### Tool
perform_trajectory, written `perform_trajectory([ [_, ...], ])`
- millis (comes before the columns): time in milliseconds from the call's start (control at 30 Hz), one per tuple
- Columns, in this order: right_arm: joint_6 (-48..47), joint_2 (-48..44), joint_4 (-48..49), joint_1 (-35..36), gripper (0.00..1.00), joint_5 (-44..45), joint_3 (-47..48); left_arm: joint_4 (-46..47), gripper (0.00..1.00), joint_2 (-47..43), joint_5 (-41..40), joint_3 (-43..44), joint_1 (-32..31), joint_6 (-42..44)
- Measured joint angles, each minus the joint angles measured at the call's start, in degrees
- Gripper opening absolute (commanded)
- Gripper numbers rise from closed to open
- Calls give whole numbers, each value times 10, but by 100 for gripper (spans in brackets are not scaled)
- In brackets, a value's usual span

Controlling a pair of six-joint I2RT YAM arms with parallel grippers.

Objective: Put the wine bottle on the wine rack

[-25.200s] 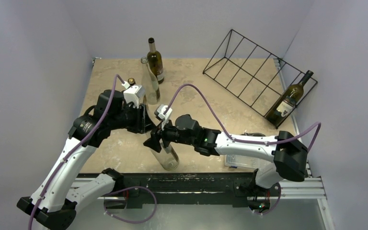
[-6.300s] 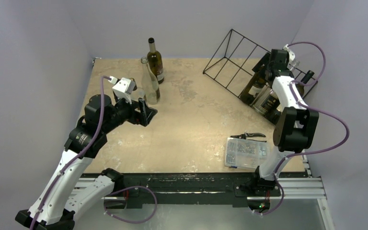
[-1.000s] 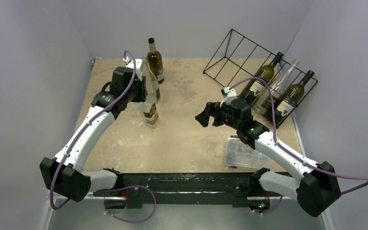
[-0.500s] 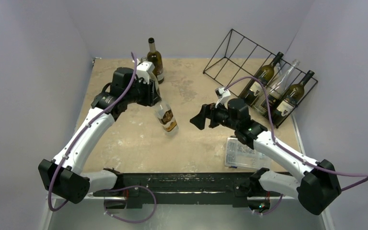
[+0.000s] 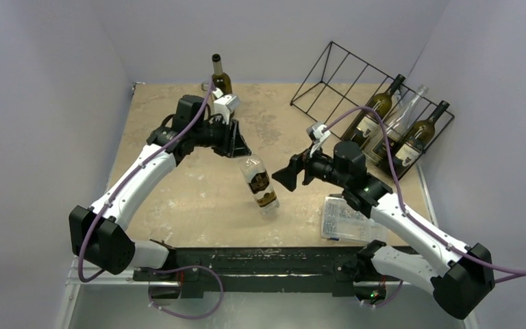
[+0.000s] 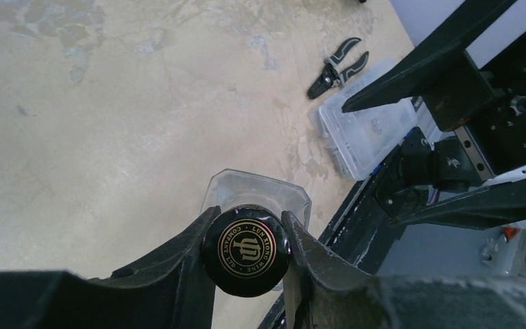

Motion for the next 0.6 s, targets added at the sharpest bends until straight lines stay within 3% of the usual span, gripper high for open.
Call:
perform_trajectory([
  [400, -26, 77, 16, 0, 99, -177, 12, 31, 0, 1, 104, 0, -29, 12],
  [600, -27, 82, 19, 0, 99, -219, 12, 37, 0, 1, 148, 0, -37, 40],
])
